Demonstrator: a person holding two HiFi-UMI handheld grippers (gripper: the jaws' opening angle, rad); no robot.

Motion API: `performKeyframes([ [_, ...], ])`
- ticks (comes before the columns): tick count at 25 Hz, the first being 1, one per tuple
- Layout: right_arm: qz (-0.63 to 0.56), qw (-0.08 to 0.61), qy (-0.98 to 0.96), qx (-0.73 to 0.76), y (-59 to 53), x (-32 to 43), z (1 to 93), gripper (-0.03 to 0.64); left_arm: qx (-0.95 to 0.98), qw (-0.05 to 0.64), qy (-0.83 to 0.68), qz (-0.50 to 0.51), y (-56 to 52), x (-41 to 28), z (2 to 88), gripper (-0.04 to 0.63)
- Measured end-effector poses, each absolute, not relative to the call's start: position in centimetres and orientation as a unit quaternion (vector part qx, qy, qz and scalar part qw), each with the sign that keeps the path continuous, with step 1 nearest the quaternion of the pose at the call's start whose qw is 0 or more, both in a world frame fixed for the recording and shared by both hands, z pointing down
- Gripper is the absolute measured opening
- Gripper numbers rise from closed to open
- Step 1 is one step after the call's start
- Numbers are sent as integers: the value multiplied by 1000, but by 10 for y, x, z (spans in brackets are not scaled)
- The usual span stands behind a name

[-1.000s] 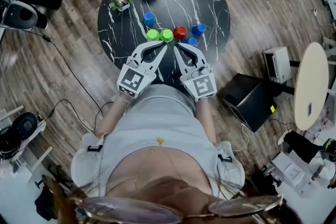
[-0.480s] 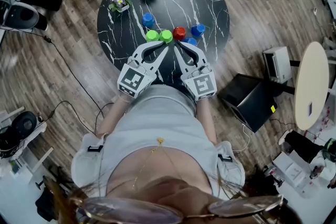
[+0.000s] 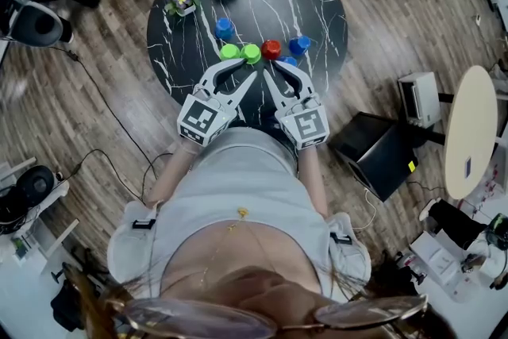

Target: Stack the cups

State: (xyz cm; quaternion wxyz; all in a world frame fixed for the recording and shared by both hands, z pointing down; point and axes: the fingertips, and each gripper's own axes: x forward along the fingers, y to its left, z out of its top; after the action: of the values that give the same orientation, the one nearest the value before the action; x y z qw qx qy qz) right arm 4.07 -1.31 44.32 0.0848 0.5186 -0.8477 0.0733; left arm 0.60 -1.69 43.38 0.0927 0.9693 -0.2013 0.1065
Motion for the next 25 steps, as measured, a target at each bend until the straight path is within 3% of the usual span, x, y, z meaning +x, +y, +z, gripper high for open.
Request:
performKeyframes([
  [12, 81, 97, -841, 526, -17, 61, 455, 81, 966, 108, -205, 110, -16, 10, 440, 107],
  [25, 109, 157, -818, 542, -20, 95, 499, 83, 962, 115, -217, 120, -16, 8, 446, 106],
])
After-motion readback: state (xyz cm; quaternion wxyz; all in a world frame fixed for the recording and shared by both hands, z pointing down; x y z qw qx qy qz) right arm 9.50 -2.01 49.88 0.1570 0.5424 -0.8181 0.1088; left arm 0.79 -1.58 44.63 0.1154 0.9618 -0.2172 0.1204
